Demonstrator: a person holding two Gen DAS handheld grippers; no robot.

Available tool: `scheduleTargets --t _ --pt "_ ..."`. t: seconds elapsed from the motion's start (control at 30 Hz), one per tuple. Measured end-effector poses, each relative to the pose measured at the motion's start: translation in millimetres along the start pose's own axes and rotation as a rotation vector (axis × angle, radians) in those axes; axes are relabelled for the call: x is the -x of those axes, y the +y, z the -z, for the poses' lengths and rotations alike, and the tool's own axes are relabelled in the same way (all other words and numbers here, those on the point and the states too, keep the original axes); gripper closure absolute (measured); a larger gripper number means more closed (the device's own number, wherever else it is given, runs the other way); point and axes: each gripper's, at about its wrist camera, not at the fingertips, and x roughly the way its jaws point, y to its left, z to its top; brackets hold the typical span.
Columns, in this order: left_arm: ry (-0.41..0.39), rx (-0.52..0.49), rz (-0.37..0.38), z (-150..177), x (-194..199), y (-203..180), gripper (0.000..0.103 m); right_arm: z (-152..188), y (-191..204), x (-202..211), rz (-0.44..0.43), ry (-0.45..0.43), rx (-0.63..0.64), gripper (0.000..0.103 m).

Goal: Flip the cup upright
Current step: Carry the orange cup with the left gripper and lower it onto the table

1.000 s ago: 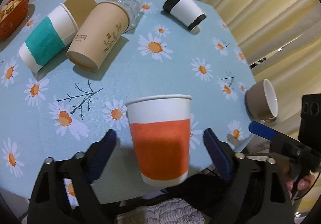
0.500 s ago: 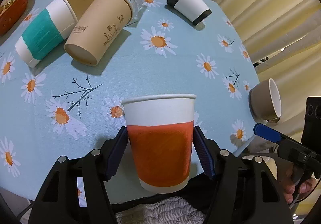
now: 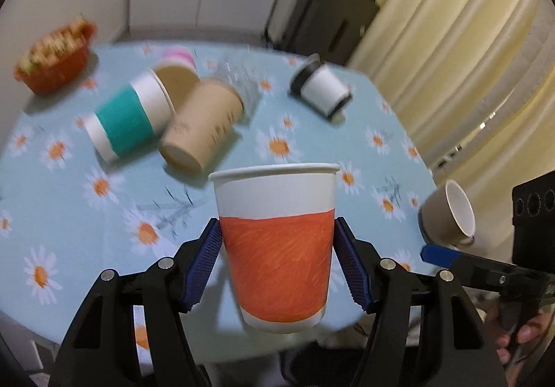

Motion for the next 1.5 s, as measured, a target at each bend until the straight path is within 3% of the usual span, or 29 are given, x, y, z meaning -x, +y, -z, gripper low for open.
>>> scheduleTargets --t 0.37,0.5,0.7,1.03,1.5 --pt "-0.347 -0.067 -0.163 36.0 10.1 -15.0 0.040 -2.9 -8.9 3.3 -0.001 -0.018 -0.035 0.027" --pt "-0.466 -0.061 -0.191 48.6 11.5 -20.4 0.040 -2.8 -8.1 0.1 0.009 -0.007 -0.027 0.027" --pt "-0.631 -0.159 -0.264 68.4 9.7 -35.1 0.039 -2.0 -7.5 -6.6 0.024 0.012 -0.021 0.027" --pt "-0.734 -0.141 -0.288 95.2 -10.6 -21.7 0.039 -3.0 -8.3 -12.4 0.042 0.027 -0.020 0.027" --pt "-0.731 -0.179 -0.343 112.8 -28.1 -18.5 0.038 -2.0 -7.8 -22.0 0.080 0.053 -0.011 0.027"
